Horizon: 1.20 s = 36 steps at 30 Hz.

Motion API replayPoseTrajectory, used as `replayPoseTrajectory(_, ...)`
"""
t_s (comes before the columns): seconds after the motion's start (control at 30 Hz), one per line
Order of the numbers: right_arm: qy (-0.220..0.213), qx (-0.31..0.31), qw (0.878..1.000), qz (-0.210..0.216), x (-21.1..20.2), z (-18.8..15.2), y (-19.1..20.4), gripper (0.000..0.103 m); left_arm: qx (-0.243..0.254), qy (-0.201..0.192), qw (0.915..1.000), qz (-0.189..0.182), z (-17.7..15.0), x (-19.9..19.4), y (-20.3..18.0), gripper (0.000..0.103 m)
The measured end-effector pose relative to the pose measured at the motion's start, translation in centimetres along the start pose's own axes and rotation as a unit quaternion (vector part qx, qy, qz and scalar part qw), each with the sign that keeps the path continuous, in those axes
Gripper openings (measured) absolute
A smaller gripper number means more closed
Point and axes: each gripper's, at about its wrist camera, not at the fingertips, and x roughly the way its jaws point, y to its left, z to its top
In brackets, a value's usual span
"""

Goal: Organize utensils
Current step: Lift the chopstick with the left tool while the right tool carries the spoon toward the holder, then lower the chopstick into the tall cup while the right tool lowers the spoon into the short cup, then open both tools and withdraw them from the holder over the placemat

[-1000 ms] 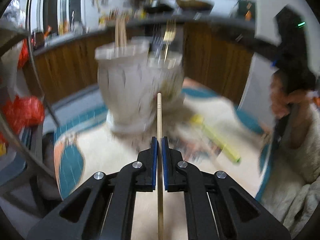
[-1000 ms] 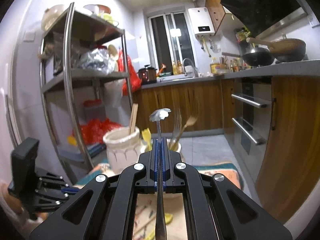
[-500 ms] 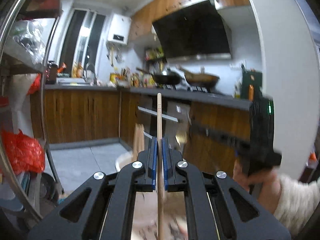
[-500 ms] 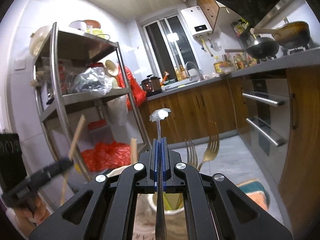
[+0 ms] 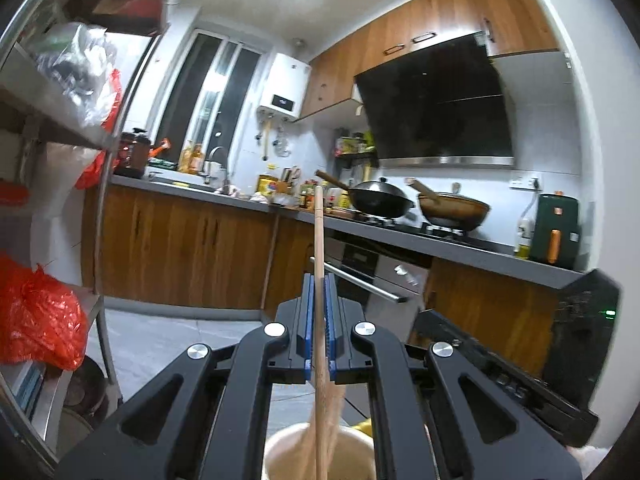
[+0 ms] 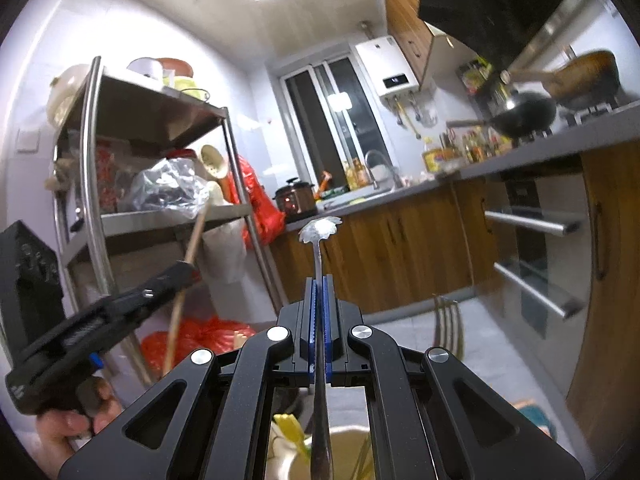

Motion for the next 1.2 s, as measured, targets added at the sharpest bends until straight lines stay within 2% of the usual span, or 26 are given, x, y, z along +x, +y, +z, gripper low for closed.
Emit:
replayPoseTrajectory(0.17,0.003,-0.022,1.000,-0.010,1.0,-1.3,0.2,0.004,-0.006,-0.003,1.0000,0.005,-1.1,0.7,0.7,0.005)
replayPoseTrajectory(0.37,0.040,-0.027,0.999,-0.011,1.7,-2.7,-0.3,0.004,0.022,0.000,0.9997,0.004,-2.9,-1.3,-0.1,0.005)
replayPoseTrajectory(0.63,0.068,-0.030,0.997,-0.017,-1.1,-3.6,0.1,0.004,0.036,0.035,0.9987,0.009,-5.5,-3.9,-0.1,0.005)
replayPoseTrajectory(0.77,0.074,-0.038,0.996,-0.028,-2.0,-4.3,0.2,0.003,0.046,0.036,0.9983,0.008,-5.9,-4.5,-0.2,0.005)
replayPoseTrajectory(1.1,0.076,-0.013,0.997,-0.027,-4.4,-4.4,0.0,0.003,0.057,0.071,0.9958,0.015,-6.5,-3.4,-0.3,0.005)
replayPoseTrajectory(1.2,0.076,-0.013,0.997,-0.024,-5.0,-4.4,0.3,0.006,0.057,0.076,0.9953,0.020,-6.6,-3.2,-0.2,0.010)
